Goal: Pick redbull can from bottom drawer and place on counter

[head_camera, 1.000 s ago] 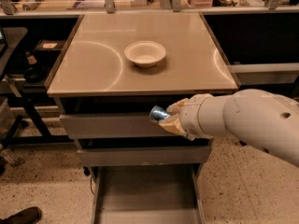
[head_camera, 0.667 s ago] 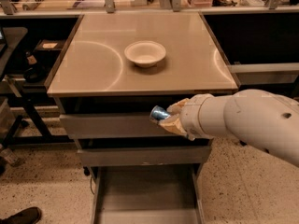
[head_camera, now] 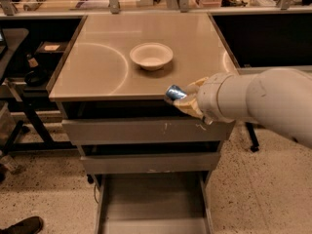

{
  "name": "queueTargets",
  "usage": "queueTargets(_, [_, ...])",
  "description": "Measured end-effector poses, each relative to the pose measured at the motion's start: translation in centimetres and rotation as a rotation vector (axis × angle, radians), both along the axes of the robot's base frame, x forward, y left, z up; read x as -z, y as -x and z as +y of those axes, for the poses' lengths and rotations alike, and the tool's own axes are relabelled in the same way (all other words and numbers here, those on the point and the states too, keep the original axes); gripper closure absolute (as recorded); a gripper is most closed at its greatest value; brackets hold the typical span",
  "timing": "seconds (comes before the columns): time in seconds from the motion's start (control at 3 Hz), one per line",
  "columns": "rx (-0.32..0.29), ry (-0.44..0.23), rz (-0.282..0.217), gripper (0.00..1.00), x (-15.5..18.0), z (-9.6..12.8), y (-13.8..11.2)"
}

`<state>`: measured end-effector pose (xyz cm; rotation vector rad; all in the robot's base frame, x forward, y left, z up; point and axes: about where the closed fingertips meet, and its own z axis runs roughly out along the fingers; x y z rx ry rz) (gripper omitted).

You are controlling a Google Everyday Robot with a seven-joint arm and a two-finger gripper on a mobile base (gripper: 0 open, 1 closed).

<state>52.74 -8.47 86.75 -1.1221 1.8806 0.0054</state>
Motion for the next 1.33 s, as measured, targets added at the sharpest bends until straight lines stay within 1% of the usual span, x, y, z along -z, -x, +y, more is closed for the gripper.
queueTargets(0.33, [0.051,0.009,-0.041,1.0,-3.4,-1.9,-1.7])
queueTargets(1.0, [0.07,0.0,-0.043,1.0,-3.6,-2.2,-1.9])
queueTargets(1.33, [0.11,-0.011,-0.053,1.0,-4.1,-3.2,-3.9])
